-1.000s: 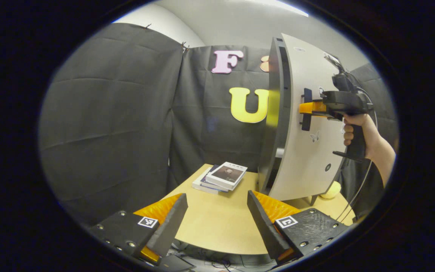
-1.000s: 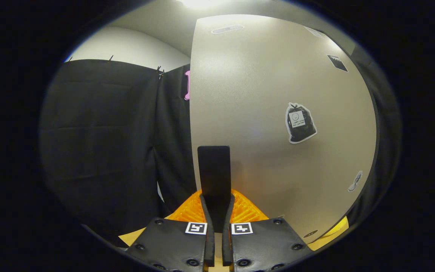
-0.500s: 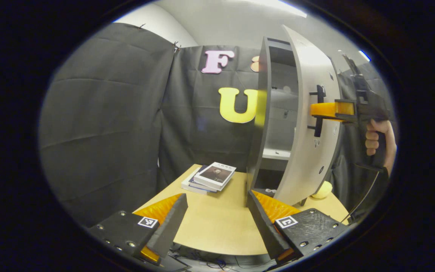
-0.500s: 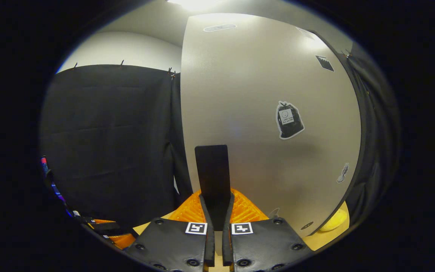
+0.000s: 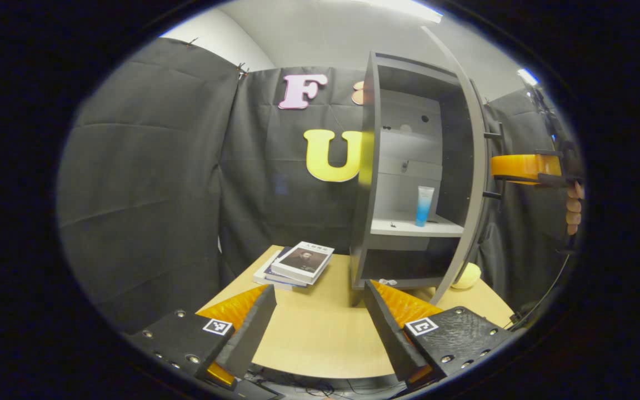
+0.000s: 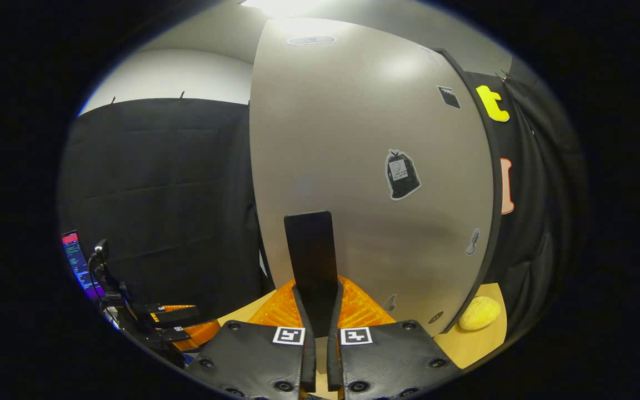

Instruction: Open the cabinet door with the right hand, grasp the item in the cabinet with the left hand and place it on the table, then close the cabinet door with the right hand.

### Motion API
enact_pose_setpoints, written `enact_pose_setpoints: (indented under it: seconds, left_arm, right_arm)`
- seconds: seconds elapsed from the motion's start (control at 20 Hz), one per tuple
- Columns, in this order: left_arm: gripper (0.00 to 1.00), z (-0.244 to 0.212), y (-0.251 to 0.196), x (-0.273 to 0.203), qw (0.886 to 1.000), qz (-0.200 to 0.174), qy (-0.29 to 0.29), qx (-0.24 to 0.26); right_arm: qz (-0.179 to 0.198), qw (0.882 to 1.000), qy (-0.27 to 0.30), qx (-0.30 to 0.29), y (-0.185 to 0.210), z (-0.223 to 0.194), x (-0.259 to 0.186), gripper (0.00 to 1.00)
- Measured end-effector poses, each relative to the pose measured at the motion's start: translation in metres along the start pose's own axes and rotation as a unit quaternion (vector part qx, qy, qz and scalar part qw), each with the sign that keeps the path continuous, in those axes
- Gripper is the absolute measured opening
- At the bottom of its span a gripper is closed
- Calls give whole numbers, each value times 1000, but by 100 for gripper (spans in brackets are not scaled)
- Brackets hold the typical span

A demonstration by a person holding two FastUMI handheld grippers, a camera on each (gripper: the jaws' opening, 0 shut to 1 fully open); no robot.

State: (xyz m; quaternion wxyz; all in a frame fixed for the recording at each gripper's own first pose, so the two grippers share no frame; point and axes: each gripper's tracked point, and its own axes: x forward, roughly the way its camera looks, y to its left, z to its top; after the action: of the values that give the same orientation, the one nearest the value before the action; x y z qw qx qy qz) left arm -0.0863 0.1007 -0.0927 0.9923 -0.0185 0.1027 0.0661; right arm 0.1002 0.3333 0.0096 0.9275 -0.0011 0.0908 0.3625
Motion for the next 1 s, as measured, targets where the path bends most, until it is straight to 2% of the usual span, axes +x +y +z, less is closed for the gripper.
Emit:
enact_pose_setpoints:
  seconds: [0.35, 0.4, 0.45, 0.6, 1.0]
  left_arm:
    - [97, 18, -56, 27, 997, -68, -5, 19]
    - [97, 18, -65, 30, 997, -78, -6, 21]
    - [96, 16, -74, 34, 996, -88, -3, 19]
    - [96, 21, -98, 39, 993, -115, -5, -4]
    - [97, 16, -108, 51, 992, -127, 2, 11]
  right_arm:
    - [-37, 999, -3, 14, -4, 0, -3, 10]
    - [-46, 999, 0, 18, -5, 0, -3, 6]
    - [-56, 998, 6, 19, -6, 0, -3, 10]
    - [-79, 997, 13, 12, -8, 0, -2, 9]
    - [-134, 990, 32, 16, -16, 8, -7, 9]
